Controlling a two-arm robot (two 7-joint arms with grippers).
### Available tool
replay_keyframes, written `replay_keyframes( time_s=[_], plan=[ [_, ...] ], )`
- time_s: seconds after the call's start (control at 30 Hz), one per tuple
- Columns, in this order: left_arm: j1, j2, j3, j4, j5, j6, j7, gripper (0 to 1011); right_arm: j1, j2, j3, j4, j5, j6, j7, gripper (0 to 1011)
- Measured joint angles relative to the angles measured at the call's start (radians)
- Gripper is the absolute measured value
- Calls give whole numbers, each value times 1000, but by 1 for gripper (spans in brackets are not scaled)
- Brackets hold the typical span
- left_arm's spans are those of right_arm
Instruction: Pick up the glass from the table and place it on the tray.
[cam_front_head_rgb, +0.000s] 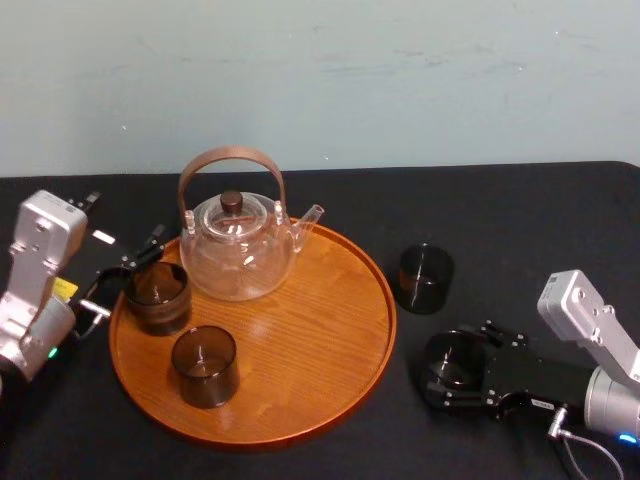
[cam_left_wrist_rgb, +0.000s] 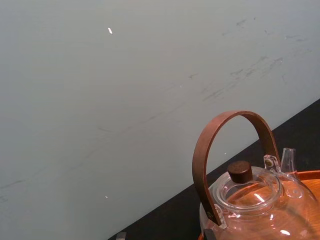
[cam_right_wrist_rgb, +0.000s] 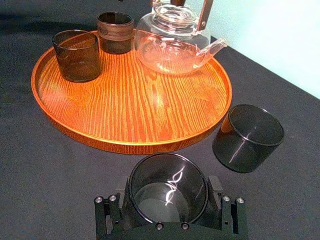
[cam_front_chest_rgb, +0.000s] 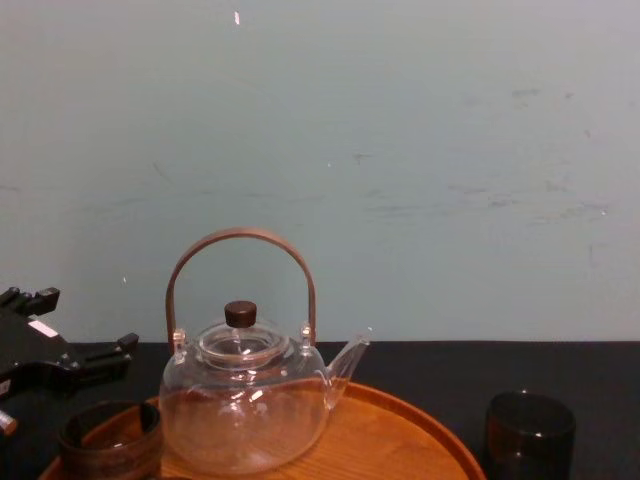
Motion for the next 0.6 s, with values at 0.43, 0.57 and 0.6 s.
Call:
replay_keyframes(
  time_s=[0.43,0.57,0.6],
  plan=[
    [0,0,0,0,0,0,0,1001,0,0,-1,0,-1,-1,-1,1002],
    [0,0,0,0,0,0,0,1001,0,0,-1,-1,-1,-2,-1,935],
    [0,0,0,0,0,0,0,1001,0,1,-1,-1,-1,-2,-1,924]
  ],
)
